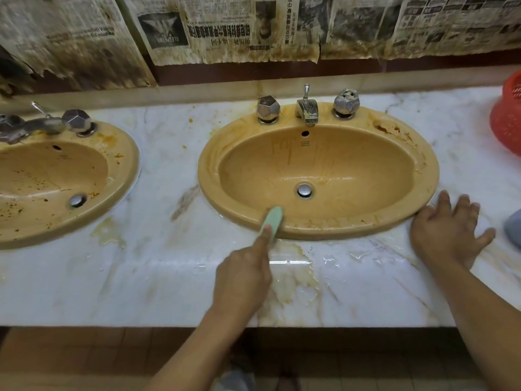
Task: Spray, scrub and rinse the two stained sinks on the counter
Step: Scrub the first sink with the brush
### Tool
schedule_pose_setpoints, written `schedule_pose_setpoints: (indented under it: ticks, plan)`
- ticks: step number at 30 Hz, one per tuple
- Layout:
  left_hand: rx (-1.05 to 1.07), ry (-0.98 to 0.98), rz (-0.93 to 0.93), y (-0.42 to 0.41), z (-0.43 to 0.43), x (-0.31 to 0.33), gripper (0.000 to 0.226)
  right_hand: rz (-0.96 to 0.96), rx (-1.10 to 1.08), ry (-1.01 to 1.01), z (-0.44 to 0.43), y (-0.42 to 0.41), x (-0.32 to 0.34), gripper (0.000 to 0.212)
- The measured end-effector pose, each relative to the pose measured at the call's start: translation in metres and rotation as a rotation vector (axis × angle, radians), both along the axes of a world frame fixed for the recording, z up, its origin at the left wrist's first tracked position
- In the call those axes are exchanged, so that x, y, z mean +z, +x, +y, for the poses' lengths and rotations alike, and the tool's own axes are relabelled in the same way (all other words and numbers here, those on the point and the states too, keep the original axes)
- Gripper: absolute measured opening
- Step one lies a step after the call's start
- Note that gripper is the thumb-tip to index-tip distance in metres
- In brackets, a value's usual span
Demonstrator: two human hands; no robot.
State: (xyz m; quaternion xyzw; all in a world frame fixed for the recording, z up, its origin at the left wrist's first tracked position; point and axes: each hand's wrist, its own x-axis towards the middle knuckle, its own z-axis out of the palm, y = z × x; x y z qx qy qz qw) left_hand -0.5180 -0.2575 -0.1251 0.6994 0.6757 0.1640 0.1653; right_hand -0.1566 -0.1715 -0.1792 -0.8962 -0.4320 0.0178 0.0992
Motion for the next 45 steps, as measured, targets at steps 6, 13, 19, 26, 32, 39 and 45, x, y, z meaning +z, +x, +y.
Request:
schedule_pose_setpoints:
  ticks: [6, 13, 19, 26, 32, 39, 45]
  plan:
    - [0.256, 0.007, 0.102, -0.066, 0.035, 0.010, 0.055, 0.000, 0.005, -0.012, -0.001, 0.001, -0.001, 0.061]
    - [0.028, -0.057, 0.200, -0.022, 0.023, 0.003, 0.068, 0.001, 0.001, -0.011, -0.002, 0.000, -0.001, 0.062]
    - [0.041, -0.025, 0.168, -0.052, 0.035, 0.019, 0.058, -0.002, -0.001, -0.004, -0.002, 0.001, -0.002, 0.065]
    - [0.211, -0.123, 0.143, -0.137, 0.134, 0.036, 0.040, 0.002, 0.003, 0.015, -0.002, -0.001, -0.001, 0.066]
    - [-0.004, -0.146, 0.200, -0.117, 0.085, 0.036, 0.040, 0.013, 0.015, 0.025, -0.002, 0.002, -0.001, 0.064]
    - [0.097, -0.167, 0.209, -0.144, 0.201, 0.043, 0.041, 0.000, 0.016, 0.028, -0.001, 0.001, -0.004, 0.061]
    - [0.049, -0.060, 0.245, -0.097, 0.091, 0.029, 0.044, 0.007, 0.006, 0.000, 0.001, 0.000, 0.000, 0.061]
